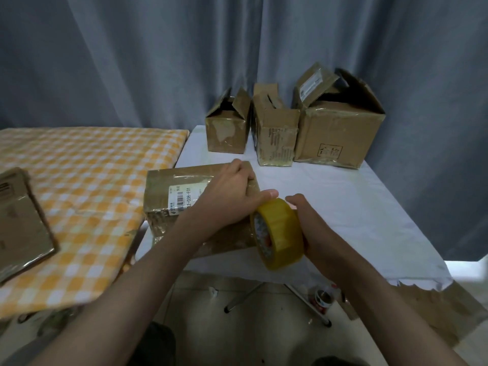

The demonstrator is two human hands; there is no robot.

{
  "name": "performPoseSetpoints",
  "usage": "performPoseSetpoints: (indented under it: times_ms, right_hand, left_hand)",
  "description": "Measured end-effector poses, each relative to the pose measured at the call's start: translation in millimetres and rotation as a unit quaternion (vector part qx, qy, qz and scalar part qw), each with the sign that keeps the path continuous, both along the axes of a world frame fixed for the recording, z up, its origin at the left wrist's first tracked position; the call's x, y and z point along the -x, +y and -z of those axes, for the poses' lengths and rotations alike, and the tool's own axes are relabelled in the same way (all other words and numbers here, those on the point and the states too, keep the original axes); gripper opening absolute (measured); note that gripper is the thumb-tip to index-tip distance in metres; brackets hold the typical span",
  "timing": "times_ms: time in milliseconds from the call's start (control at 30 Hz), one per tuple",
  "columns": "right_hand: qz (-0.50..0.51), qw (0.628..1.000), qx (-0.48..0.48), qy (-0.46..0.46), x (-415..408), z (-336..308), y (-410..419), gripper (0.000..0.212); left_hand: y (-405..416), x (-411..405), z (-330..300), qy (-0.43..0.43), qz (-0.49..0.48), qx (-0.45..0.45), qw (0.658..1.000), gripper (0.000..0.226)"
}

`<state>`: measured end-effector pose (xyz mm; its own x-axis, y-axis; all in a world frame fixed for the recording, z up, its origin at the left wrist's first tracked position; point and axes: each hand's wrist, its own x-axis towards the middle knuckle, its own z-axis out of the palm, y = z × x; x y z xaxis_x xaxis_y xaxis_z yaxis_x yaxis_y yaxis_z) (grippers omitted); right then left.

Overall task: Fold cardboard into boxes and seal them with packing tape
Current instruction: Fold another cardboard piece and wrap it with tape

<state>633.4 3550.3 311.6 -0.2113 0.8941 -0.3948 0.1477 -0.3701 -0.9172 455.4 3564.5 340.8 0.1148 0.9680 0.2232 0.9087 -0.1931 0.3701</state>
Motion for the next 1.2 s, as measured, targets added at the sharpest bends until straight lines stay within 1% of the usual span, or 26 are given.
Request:
performPoseSetpoints:
  times_ms: [67, 100, 133, 167, 200, 233, 267, 333, 367, 433, 500, 567, 600, 667, 733, 833, 967, 1067, 1133, 1200]
  right_hand:
    - [0.022, 0.999, -0.035, -0.026, -9, 0, 9, 0.051]
    - [0.042, 0.994, -0.079, -0.064, -13, 1, 16, 0.048]
    - [0.058, 0.983, -0.133, -0.115, -18, 2, 23, 0.041]
    - [0.060, 0.965, -0.192, -0.171, -22, 4, 31, 0.029]
    - [0.046, 0.946, -0.241, -0.212, -24, 6, 39, 0.016]
    - [0.016, 0.930, -0.276, -0.243, -23, 7, 45, 0.009]
    - [-0.018, 0.915, -0.303, -0.267, -21, 9, 51, 0.011]
    - [-0.067, 0.889, -0.330, -0.309, -16, 16, 61, 0.017]
    - [-0.079, 0.879, -0.342, -0.323, -14, 19, 64, 0.018]
    - [-0.089, 0.865, -0.356, -0.341, -11, 25, 69, 0.016]
    - [-0.086, 0.860, -0.360, -0.352, -10, 28, 72, 0.015]
    - [-0.051, 0.866, -0.362, -0.340, -11, 26, 76, 0.016]
    - [-0.030, 0.878, -0.357, -0.316, -12, 23, 78, 0.017]
    - [-0.013, 0.915, -0.333, -0.227, -14, 13, 78, 0.015]
    - [-0.022, 0.939, -0.316, -0.135, -18, 1, 74, 0.014]
    - [-0.067, 0.943, -0.317, -0.075, -24, -14, 66, 0.019]
    - [-0.131, 0.936, -0.323, -0.052, -30, -23, 56, 0.023]
    - [-0.142, 0.935, -0.322, -0.046, -32, -25, 52, 0.023]
    - [-0.130, 0.929, -0.341, -0.061, -33, -26, 53, 0.021]
    - [-0.136, 0.910, -0.379, -0.102, -34, -27, 53, 0.018]
  left_hand:
    - [-1, 1, 2, -0.008, -0.008, 0.000, 1.000, 0.071]
    - [-1, 2, 5, -0.012, -0.009, -0.002, 1.000, 0.074]
    - [-1, 2, 8, -0.016, -0.008, -0.003, 1.000, 0.078]
    - [-1, 3, 11, -0.020, -0.008, -0.004, 1.000, 0.084]
    - [-1, 2, 14, -0.026, -0.011, -0.007, 1.000, 0.090]
    - [-1, 2, 16, -0.030, -0.015, -0.013, 0.999, 0.097]
    - [-1, 2, 18, -0.030, -0.018, -0.017, 0.999, 0.104]
    - [-1, 1, 19, -0.030, -0.022, -0.020, 0.999, 0.115]
    - [-2, 2, 20, -0.032, -0.022, -0.018, 0.999, 0.117]
    - [-3, 2, 20, -0.038, -0.017, -0.012, 0.999, 0.115]
    - [-4, 3, 19, -0.044, -0.014, -0.010, 0.999, 0.110]
    - [-5, 2, 19, -0.050, -0.012, -0.013, 0.999, 0.108]
    - [-6, 1, 18, -0.051, -0.011, -0.012, 0.999, 0.109]
    - [-7, 0, 18, -0.051, -0.011, -0.008, 0.999, 0.111]
    - [-8, 0, 18, -0.049, -0.009, -0.002, 0.999, 0.111]
    - [-9, 0, 18, -0.044, -0.009, 0.002, 0.999, 0.109]
    - [-10, -1, 18, -0.046, -0.009, 0.001, 0.999, 0.106]
    - [-10, -1, 17, -0.045, -0.005, 0.005, 0.999, 0.106]
    - [-11, -1, 17, -0.053, -0.003, 0.007, 0.999, 0.109]
    - [-11, -1, 17, -0.053, -0.001, 0.001, 0.999, 0.108]
